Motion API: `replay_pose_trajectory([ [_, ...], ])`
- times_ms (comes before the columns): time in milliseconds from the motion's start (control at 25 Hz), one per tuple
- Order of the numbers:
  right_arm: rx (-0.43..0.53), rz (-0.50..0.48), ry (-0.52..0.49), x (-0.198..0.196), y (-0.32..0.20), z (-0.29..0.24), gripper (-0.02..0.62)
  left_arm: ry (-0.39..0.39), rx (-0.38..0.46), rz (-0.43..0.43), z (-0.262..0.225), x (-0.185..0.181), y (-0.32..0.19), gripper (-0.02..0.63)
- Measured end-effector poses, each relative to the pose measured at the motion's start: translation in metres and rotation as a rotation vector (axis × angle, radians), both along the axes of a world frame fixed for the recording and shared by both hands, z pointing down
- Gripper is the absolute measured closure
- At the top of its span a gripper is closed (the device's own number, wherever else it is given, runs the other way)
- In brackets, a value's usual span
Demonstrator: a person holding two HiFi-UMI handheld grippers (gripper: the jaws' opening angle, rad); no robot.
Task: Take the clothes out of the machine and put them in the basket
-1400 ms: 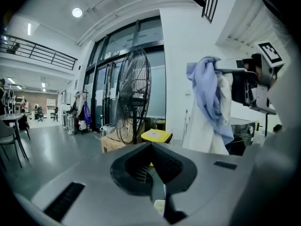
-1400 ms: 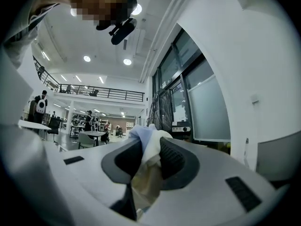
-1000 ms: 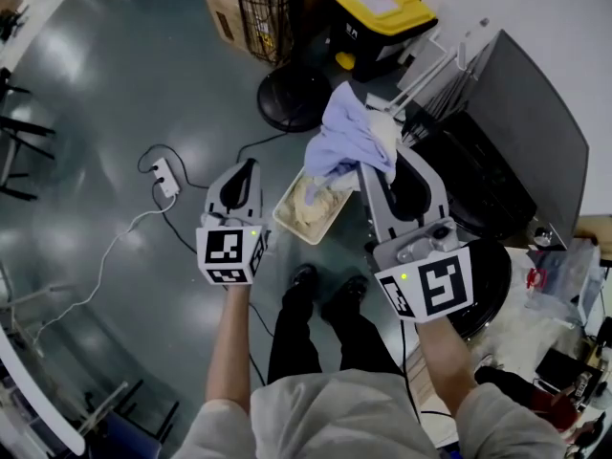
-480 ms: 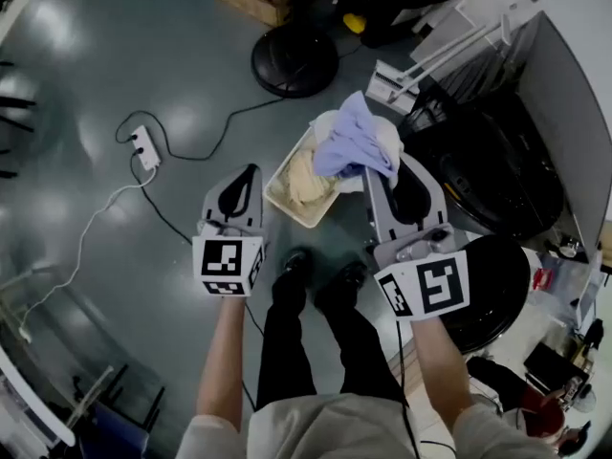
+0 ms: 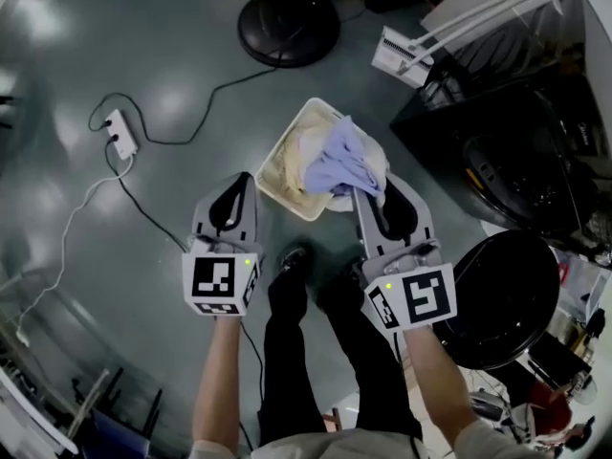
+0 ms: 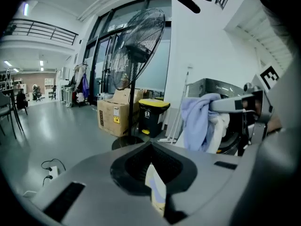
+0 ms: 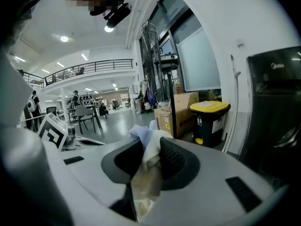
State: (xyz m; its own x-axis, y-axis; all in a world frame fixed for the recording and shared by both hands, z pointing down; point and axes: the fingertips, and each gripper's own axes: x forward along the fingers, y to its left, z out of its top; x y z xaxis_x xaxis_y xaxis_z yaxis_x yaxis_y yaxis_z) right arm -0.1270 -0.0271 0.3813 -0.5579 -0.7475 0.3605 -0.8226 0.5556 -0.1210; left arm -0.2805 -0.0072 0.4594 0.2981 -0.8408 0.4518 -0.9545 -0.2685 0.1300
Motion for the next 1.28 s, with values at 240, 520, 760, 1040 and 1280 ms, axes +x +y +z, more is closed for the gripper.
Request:
replay_pose_trajectory([
  [240, -0.072, -0.007, 0.029, 0.003, -0.001, 0.111, 0.486, 0.011, -0.044, 0.019, 0.062, 0.018, 0.003, 0.588],
  [520, -0.141, -0.015, 0.083, -0.016, 0.002, 0.243, 0.485, 0.011, -0.077, 0.022, 0.137, 0.004, 0.019, 0.588],
  [760, -0.216, -0.006, 0.103, -0.026, 0.001, 0.338, 0.484, -0.011, -0.107, 0.019, 0.186, -0.009, 0.031, 0.588],
  [1040, -0.310, 0.007, 0.185, -0.027, -0.007, 0.435, 0.483, -0.022, -0.123, 0.022, 0.220, -0.014, 0.038, 0.588],
  [1280, -0.394, -0.011, 0.242, -0.029, -0.012, 0.499, 0.482, -0.033, -0.127, 0.029, 0.238, -0.014, 0.039, 0.588],
])
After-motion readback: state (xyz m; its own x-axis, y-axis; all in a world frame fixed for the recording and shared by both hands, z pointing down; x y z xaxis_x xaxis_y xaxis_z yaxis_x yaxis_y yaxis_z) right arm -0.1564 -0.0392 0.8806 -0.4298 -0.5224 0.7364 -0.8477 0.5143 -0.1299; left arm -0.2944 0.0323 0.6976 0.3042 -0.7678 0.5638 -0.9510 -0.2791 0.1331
